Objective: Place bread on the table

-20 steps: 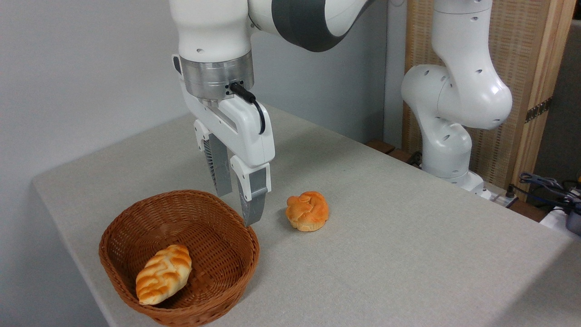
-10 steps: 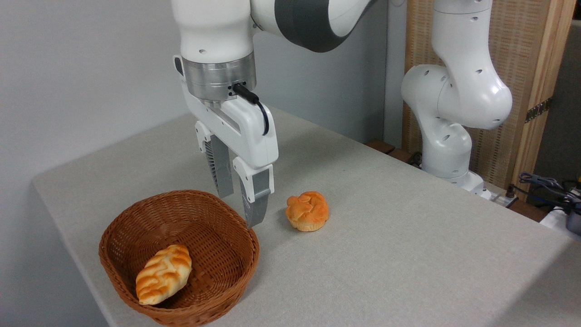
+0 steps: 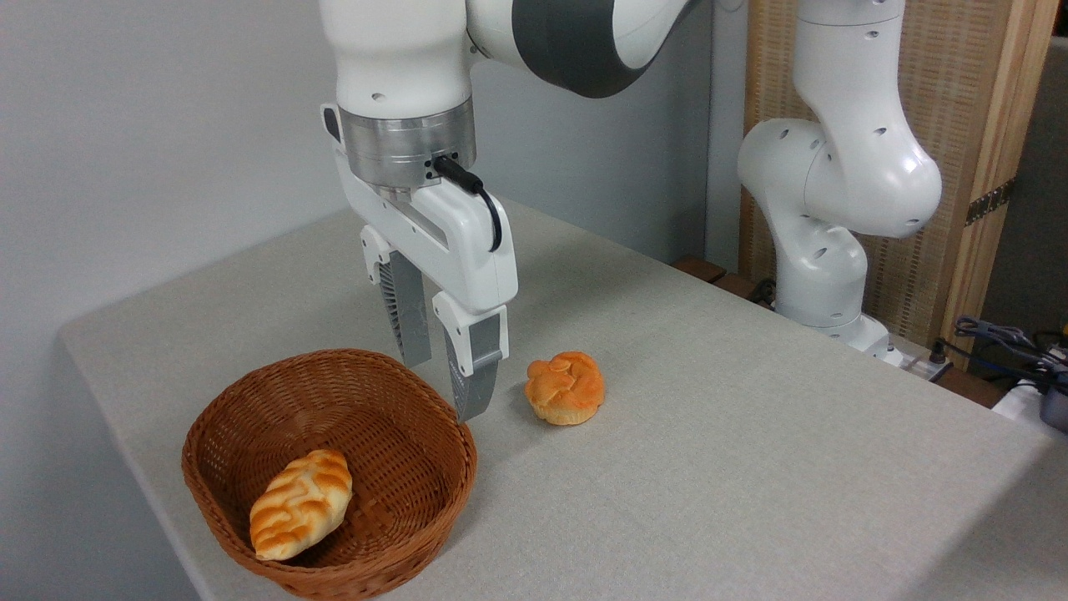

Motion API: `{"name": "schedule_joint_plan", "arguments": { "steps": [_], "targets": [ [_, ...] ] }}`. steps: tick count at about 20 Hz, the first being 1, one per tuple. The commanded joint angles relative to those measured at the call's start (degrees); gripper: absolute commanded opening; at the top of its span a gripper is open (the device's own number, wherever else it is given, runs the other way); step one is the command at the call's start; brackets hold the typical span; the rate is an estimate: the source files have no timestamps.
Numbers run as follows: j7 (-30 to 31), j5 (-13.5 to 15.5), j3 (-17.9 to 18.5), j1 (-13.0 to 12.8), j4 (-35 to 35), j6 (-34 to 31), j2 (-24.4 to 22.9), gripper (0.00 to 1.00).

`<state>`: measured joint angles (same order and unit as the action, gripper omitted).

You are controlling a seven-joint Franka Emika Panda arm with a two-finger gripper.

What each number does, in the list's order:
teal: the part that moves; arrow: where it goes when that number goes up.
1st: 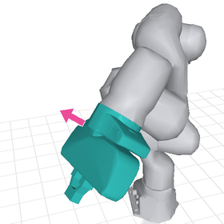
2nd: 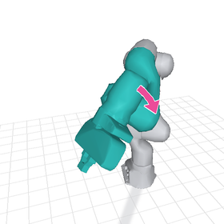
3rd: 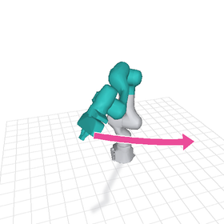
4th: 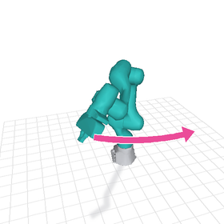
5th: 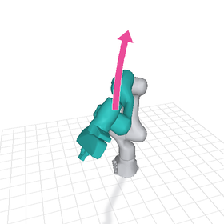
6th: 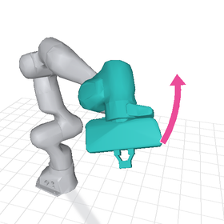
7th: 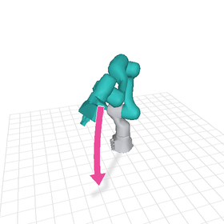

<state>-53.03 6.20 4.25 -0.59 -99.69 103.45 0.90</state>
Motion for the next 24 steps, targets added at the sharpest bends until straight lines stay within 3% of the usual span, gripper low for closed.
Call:
{"name": "schedule_joint_plan", "arguments": {
  "steps": [1,7,14,24],
  "targets": [
    [5.46,3.02,0.50,-0.46,0.37,2.44,0.94,1.00],
    [17.51,3.12,-0.29,-1.16,0.11,13.42,4.71,1.00],
    [19.37,2.68,-2.74,-1.34,0.20,21.34,10.17,1.00],
    [19.01,1.36,-5.13,-1.34,0.29,25.92,14.22,1.00]
  ]
}}
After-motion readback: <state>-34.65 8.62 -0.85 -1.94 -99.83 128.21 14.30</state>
